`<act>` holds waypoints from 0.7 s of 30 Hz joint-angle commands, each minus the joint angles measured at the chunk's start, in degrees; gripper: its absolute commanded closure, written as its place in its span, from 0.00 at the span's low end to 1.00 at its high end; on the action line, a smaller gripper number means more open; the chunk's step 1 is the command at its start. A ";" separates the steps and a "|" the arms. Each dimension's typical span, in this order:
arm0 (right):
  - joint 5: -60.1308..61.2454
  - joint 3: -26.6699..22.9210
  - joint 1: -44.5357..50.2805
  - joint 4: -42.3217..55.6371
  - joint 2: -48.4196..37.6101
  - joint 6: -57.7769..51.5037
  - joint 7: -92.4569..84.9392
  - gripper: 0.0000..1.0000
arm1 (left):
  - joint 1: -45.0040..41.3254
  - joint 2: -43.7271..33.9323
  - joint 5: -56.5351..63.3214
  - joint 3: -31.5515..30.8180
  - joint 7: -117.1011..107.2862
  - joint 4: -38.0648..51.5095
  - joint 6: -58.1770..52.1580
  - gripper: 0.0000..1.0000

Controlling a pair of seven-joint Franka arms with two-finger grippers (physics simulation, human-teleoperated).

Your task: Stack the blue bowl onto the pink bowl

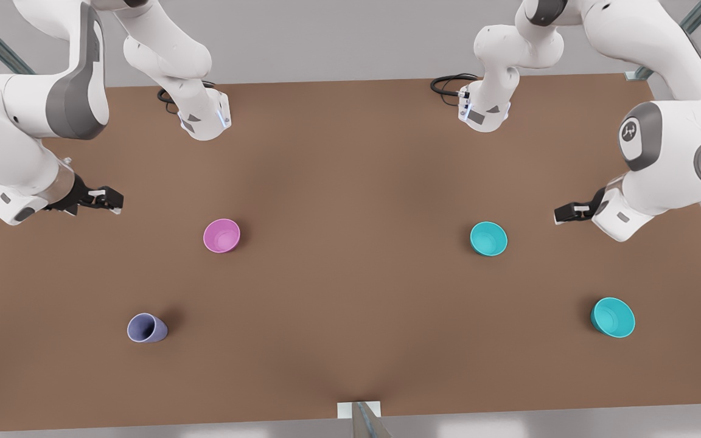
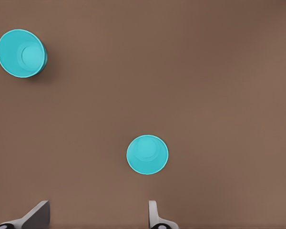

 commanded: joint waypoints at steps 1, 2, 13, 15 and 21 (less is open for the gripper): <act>0.03 0.04 -0.29 0.03 -0.01 0.49 -0.09 0.00 | 0.08 -0.11 0.07 0.28 1.94 0.10 -1.25 0.00; 0.03 0.12 -0.20 0.03 -0.01 0.49 -0.09 0.00 | -0.01 -0.29 0.07 0.28 1.94 0.10 -1.43 0.00; 6.62 1.09 6.04 -12.79 10.81 16.74 9.49 0.00 | -0.01 -0.11 -0.01 0.90 2.03 0.10 -2.22 0.00; 6.80 1.18 3.41 -17.02 10.98 21.32 8.35 0.00 | -0.01 -0.20 -0.01 0.90 2.03 0.10 -2.22 0.00; 7.06 1.35 2.97 -26.25 8.26 30.54 8.26 0.00 | -0.01 -0.11 -0.10 0.90 2.03 0.10 -2.30 0.00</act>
